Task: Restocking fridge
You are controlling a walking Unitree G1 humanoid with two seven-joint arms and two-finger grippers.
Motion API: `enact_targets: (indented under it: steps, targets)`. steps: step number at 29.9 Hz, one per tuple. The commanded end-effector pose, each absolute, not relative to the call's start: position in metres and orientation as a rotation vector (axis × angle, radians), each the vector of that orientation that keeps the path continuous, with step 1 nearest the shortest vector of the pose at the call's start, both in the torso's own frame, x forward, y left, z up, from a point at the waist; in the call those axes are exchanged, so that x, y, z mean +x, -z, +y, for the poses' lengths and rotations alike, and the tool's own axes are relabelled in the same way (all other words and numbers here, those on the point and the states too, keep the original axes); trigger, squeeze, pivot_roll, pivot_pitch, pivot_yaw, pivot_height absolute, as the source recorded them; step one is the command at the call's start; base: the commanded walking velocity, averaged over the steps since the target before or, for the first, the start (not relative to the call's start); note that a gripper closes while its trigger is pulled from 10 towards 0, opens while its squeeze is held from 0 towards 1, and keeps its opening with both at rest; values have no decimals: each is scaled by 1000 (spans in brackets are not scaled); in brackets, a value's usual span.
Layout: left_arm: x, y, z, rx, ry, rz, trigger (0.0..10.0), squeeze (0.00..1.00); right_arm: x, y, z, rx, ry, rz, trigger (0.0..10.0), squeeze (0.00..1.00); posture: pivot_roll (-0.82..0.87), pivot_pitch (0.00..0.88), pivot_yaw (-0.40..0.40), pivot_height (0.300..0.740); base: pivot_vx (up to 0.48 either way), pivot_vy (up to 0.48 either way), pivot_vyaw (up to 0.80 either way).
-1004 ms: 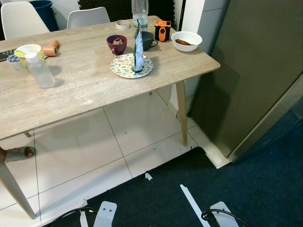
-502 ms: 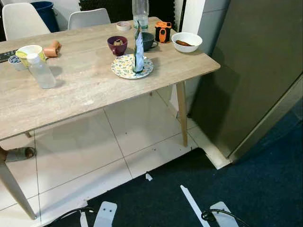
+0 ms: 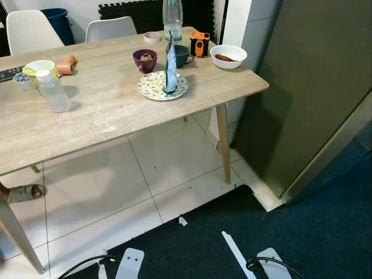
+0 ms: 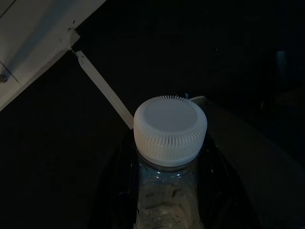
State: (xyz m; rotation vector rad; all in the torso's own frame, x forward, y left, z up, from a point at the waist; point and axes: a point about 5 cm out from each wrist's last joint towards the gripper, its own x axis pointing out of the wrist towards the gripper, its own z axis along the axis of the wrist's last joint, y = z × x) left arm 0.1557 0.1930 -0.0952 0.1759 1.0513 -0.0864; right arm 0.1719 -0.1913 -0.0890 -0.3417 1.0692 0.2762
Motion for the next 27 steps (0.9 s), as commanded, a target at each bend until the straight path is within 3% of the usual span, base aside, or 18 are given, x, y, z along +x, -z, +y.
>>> enact_targets:
  steps: [1,27]
  targets:
    - [148,100,177,140,141,1082,10000,0,160,95,-185,-327,-312,1114,10000,0,-24,88,-42,740,0,0,0]
    - [147,101,175,136,143,1085,10000,0,160,95,-186,-323,-306,1114,10000,0,-27,95,-42,740,0,0,0]
